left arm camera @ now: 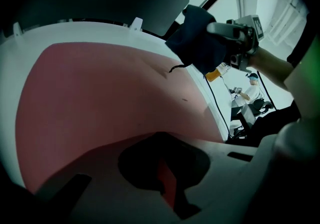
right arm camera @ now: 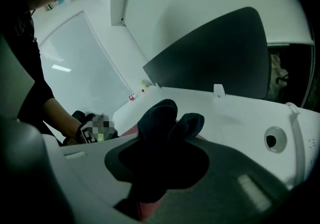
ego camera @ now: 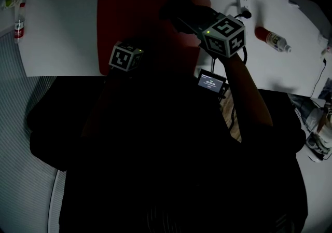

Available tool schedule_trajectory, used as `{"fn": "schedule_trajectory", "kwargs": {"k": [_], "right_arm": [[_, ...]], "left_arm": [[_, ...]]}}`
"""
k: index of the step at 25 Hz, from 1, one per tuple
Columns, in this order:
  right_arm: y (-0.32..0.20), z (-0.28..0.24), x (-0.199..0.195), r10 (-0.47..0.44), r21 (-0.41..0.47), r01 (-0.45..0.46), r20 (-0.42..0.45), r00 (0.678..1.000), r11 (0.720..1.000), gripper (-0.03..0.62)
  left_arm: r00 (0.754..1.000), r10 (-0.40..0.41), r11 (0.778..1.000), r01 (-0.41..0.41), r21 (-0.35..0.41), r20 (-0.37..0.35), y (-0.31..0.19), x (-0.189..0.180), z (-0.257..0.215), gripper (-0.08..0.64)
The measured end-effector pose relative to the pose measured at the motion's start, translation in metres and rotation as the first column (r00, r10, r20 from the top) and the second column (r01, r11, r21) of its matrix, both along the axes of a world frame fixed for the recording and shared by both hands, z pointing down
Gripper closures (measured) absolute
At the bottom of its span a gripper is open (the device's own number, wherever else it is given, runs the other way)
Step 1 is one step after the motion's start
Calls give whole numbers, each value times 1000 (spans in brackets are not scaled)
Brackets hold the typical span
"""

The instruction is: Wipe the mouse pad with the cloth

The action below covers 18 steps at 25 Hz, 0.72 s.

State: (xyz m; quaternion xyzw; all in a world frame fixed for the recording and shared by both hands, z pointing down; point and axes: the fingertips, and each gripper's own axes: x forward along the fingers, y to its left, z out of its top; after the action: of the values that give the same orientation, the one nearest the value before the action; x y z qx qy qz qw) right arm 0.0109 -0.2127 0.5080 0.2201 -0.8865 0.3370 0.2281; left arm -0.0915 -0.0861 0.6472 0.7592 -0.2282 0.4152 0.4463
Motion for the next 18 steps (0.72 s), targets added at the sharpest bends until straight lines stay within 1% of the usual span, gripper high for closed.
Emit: {"fn": "schedule_trajectory", "kwargs": {"k": [2,5,8,11,13,16,18], "right_arm": [[-1,14,-2,-33,7,33,-43,999,999,506],[2,37,-5,-109,26,114,-151,983,993,506],[7,65,-5,-177,21,191,-286,942,981,506],[11,94,-1,-221,-8,236,-383,897,972,506],[11,109,1,-227,-23,240,-415,881,971,506],[12,117,2,-217,-28,226,-419,882,974,506],[11,117,2,-232,-13,252,-433,871,968,506]], "left_arm": [[1000,-4,1000,4,-4,-9,0,0,-1,554],[1000,0,1000,0,-4,-18,-1,2,-1,554],[1000,4,1000,-4,-6,-21,0,2,-2,554],[1000,11,1000,-11,-11,-23,0,2,-2,554],[1000,17,1000,-17,-13,-18,-1,0,-3,554],[1000,18,1000,-18,-11,-16,0,0,-2,554],[1000,20,1000,-20,-8,-14,-1,0,-2,554]]}}
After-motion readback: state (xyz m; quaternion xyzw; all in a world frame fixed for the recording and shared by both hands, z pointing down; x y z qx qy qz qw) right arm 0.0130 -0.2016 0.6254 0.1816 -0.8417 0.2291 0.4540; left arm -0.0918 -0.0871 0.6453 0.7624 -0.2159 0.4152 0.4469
